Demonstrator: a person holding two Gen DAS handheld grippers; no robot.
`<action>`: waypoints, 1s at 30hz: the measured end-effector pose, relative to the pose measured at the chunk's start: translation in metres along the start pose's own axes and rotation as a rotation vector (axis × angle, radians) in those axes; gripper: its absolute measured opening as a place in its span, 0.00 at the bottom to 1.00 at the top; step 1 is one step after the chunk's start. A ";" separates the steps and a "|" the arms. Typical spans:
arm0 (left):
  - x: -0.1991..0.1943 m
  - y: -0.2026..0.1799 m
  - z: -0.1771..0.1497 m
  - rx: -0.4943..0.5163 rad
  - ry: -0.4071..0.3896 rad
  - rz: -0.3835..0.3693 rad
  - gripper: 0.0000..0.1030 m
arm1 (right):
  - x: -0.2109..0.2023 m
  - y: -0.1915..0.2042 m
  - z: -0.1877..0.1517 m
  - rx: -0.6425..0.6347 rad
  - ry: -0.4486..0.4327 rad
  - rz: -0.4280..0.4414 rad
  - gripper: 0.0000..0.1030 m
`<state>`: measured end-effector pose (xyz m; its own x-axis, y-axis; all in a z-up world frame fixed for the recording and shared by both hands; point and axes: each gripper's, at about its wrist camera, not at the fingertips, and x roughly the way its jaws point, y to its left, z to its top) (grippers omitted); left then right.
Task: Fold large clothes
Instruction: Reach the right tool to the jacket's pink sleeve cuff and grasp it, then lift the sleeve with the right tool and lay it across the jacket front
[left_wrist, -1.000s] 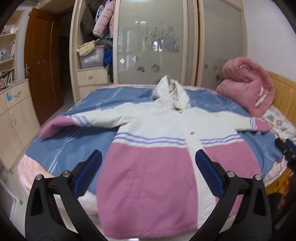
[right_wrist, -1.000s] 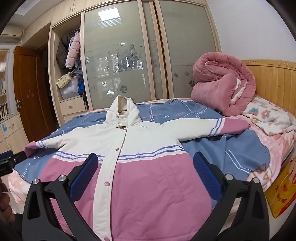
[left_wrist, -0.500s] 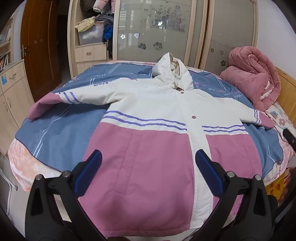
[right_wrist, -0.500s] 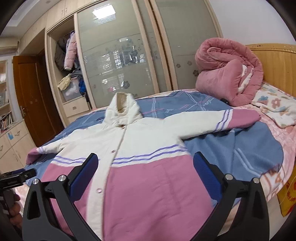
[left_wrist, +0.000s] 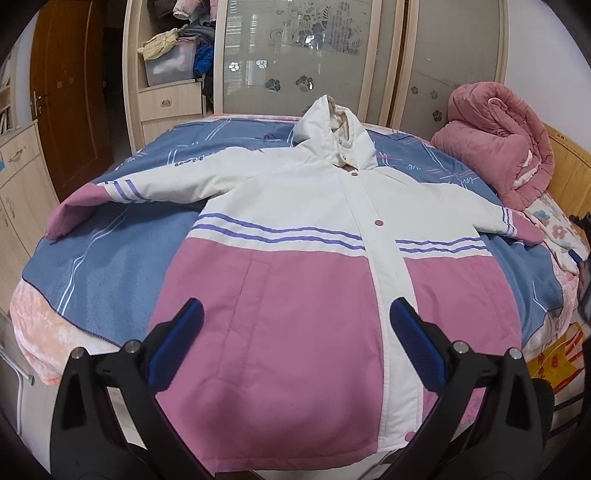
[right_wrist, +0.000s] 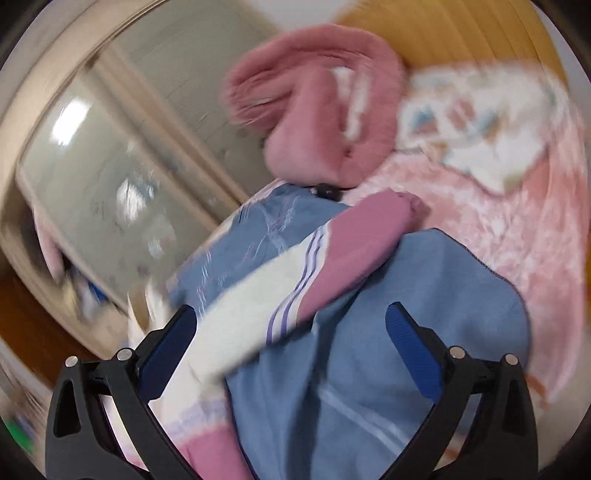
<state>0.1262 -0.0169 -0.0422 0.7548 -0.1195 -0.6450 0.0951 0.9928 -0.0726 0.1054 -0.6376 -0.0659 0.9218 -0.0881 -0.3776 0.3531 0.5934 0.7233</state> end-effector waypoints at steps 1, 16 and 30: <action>0.000 0.000 0.000 0.000 -0.001 0.002 0.98 | 0.011 -0.014 0.009 0.050 0.015 0.009 0.83; 0.003 0.002 0.010 0.026 -0.006 0.042 0.98 | 0.138 -0.089 0.048 0.311 0.077 -0.184 0.41; -0.012 0.032 0.004 0.097 -0.021 0.102 0.98 | 0.120 0.038 0.059 -0.082 -0.178 -0.255 0.06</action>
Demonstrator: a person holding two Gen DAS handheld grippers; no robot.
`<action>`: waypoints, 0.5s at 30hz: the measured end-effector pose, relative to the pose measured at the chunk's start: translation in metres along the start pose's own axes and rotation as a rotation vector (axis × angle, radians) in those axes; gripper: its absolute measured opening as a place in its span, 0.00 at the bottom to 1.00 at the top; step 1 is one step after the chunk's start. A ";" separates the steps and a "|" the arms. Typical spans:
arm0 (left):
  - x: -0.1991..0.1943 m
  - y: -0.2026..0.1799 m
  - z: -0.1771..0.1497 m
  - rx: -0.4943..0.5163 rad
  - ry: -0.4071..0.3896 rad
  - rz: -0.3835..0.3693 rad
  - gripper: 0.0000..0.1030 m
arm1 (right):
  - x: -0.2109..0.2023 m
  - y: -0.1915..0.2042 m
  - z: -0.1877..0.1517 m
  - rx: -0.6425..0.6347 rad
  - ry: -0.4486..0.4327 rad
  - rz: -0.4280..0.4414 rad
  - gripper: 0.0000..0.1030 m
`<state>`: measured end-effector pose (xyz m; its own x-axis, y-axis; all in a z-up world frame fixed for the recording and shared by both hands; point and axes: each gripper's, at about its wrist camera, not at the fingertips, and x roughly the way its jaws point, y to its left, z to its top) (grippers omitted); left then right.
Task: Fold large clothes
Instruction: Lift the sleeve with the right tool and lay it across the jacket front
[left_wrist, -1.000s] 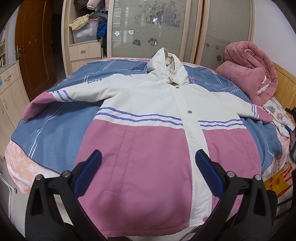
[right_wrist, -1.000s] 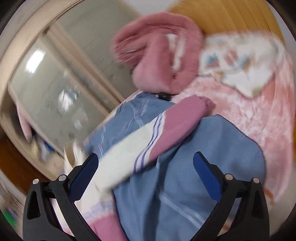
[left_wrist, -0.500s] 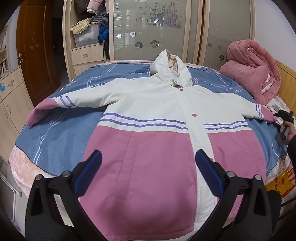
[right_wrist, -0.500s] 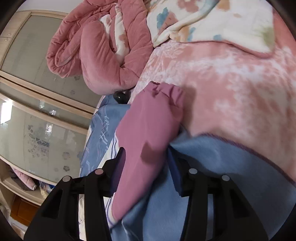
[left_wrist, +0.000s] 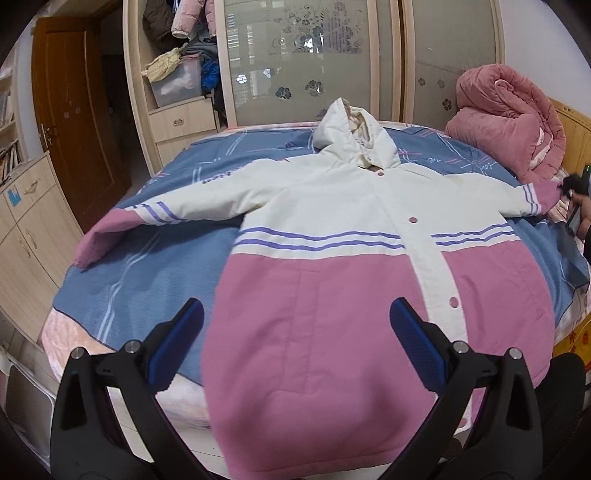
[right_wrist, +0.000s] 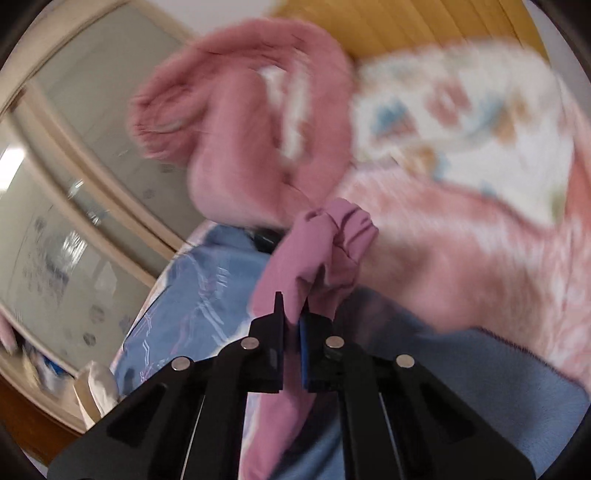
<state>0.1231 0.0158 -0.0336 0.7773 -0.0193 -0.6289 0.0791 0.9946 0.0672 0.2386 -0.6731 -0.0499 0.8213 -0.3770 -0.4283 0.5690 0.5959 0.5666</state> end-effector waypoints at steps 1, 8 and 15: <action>-0.002 0.004 0.000 -0.003 -0.004 0.005 0.98 | -0.009 0.018 0.000 -0.044 -0.027 0.020 0.06; -0.012 0.024 -0.004 -0.081 -0.023 -0.009 0.98 | -0.082 0.203 -0.054 -0.522 -0.205 0.220 0.06; -0.031 0.040 -0.014 -0.157 -0.056 -0.018 0.98 | -0.102 0.321 -0.192 -0.839 -0.057 0.416 0.06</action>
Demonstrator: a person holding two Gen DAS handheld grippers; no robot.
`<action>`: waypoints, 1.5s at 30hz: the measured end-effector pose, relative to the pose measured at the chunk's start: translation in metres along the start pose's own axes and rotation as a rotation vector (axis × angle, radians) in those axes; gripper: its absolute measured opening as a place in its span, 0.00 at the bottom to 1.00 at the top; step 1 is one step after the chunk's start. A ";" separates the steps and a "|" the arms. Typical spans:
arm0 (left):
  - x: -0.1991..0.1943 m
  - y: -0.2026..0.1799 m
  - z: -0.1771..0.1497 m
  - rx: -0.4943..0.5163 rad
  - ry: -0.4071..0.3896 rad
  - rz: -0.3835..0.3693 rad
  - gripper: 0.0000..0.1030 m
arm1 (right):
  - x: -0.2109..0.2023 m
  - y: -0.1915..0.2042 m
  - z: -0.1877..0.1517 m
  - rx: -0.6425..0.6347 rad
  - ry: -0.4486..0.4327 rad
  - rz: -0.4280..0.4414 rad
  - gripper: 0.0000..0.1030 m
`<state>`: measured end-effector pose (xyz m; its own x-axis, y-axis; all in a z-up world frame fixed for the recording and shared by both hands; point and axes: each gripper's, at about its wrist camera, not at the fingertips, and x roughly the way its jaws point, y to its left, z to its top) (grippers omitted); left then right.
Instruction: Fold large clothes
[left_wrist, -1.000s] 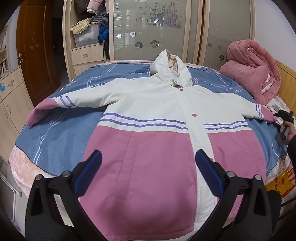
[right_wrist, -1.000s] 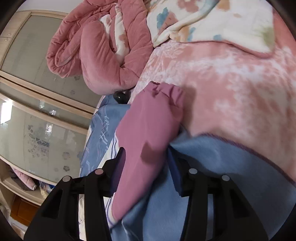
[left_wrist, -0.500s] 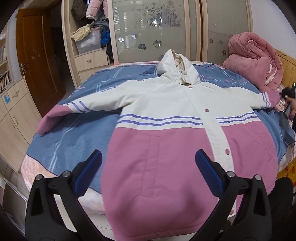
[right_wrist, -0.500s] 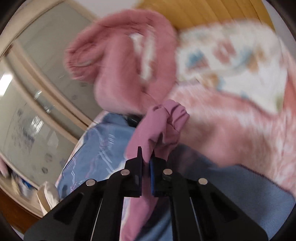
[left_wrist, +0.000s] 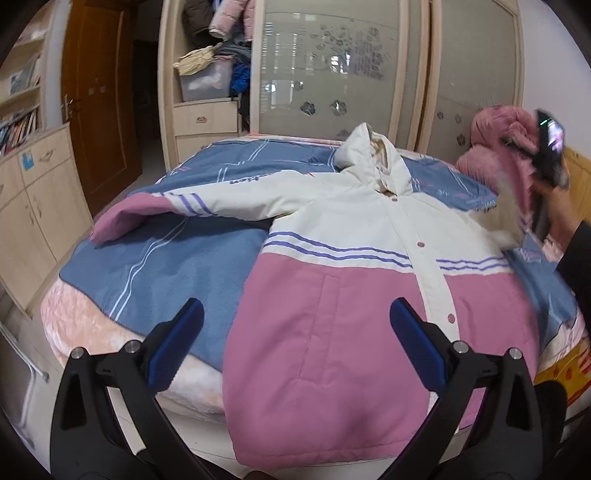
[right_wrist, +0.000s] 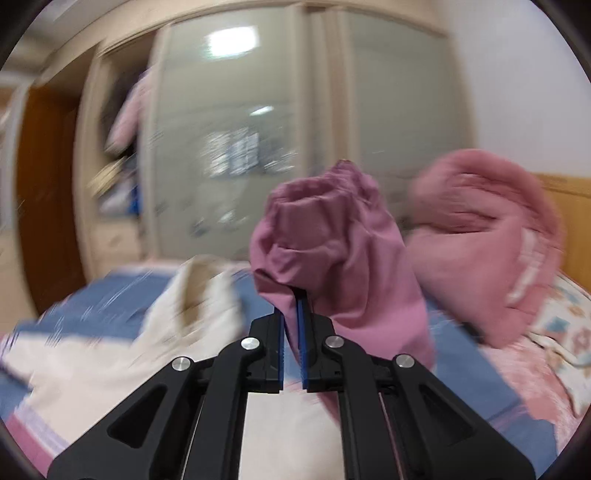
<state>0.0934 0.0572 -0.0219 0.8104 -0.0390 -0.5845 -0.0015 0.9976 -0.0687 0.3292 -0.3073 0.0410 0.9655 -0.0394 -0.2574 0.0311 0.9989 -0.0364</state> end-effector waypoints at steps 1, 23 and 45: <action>-0.002 0.003 -0.002 -0.014 -0.002 -0.001 0.98 | 0.005 0.015 -0.008 -0.022 0.022 0.020 0.06; -0.022 -0.005 -0.029 -0.035 0.048 -0.029 0.98 | -0.106 0.059 -0.119 0.272 0.169 0.233 0.99; -0.023 -0.054 -0.054 -0.043 0.187 -0.195 0.98 | -0.279 0.006 -0.226 0.041 0.106 -0.031 0.99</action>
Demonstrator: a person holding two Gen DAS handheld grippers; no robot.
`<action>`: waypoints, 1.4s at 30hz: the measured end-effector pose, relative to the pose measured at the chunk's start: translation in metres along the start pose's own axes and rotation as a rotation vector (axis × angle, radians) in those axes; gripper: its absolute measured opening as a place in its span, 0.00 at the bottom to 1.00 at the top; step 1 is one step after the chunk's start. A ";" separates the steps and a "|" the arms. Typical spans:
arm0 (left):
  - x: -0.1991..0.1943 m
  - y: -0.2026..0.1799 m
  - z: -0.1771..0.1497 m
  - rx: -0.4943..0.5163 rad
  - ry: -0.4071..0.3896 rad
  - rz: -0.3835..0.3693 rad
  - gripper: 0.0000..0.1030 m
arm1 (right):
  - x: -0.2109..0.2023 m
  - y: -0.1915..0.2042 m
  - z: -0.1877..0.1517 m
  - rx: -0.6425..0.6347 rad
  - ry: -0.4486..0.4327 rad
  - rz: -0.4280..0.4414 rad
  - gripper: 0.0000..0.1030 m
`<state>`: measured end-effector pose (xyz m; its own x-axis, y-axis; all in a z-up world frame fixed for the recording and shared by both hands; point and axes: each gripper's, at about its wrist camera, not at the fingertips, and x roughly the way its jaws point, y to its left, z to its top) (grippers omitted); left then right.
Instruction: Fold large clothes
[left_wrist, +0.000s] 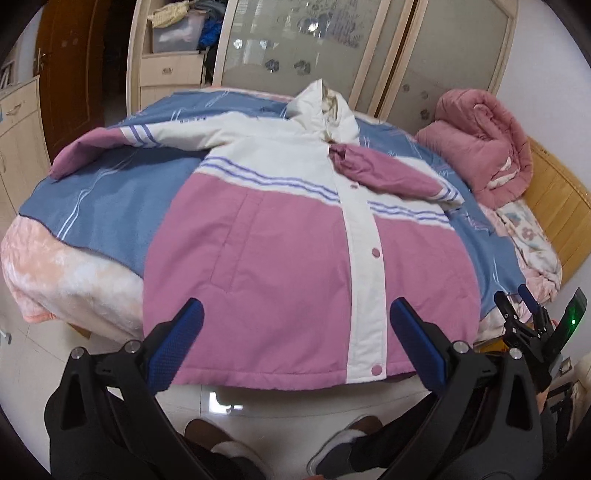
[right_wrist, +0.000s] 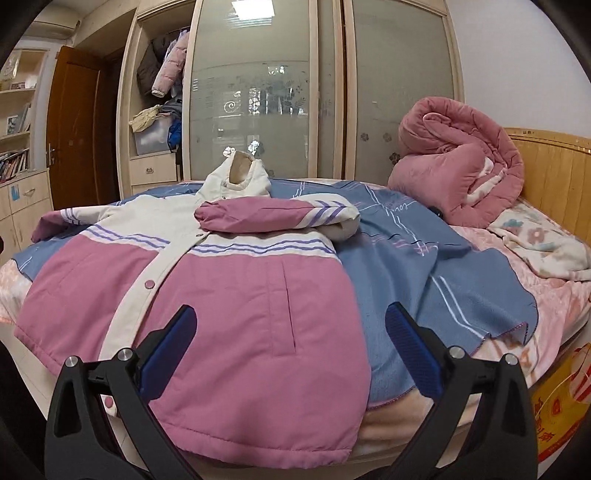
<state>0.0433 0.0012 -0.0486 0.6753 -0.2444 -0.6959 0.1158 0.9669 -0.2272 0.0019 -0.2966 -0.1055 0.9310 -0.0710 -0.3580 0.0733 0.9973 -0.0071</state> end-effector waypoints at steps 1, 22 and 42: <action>0.001 0.000 0.000 0.001 0.011 -0.009 0.98 | 0.003 0.000 -0.001 0.004 0.001 0.004 0.99; 0.091 -0.064 0.107 0.221 0.071 -0.082 0.98 | 0.018 -0.032 -0.007 0.209 0.001 0.100 0.99; 0.333 -0.078 0.269 0.078 0.334 -0.095 0.90 | 0.025 -0.046 -0.012 0.257 0.033 0.114 0.99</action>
<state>0.4548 -0.1361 -0.0796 0.3846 -0.3308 -0.8618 0.2308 0.9384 -0.2573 0.0179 -0.3442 -0.1254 0.9265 0.0463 -0.3734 0.0608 0.9609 0.2701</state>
